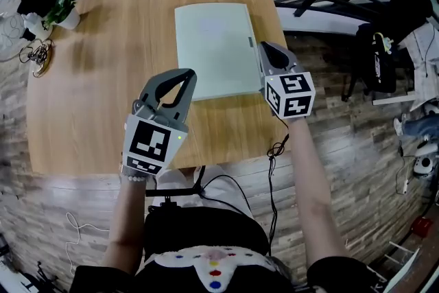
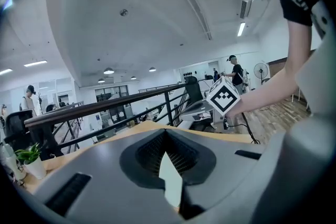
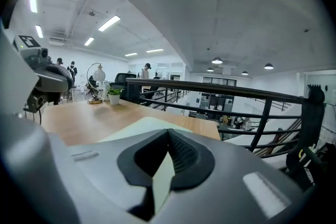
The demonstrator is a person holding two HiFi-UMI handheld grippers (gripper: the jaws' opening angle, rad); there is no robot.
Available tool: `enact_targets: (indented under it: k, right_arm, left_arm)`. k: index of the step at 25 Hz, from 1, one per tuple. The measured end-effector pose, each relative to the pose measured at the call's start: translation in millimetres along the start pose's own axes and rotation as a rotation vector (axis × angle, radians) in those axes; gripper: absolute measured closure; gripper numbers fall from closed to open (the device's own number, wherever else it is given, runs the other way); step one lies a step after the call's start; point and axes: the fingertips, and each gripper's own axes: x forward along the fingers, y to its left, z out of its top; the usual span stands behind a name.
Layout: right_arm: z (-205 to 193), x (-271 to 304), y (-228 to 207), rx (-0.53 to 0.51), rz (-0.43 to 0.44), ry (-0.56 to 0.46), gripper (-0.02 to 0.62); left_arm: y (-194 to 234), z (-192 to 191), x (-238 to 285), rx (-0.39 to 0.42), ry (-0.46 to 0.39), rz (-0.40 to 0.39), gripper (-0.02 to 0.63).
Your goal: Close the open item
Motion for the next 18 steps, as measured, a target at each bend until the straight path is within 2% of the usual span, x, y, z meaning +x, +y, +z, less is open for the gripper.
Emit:
enact_targets:
  k: [9, 18]
  right_arm:
    - [44.5, -76.0, 39.0, 0.039, -0.014, -0.127, 0.588]
    - [69.4, -130.2, 76.9, 0.013, -0.022, -0.213, 0.588]
  left_arm:
    - [7.0, 32.5, -47.6, 0.016, -0.085, 0.023, 0.600]
    - [11.0, 47.6, -95.5, 0.000, -0.145, 0.050, 0.600]
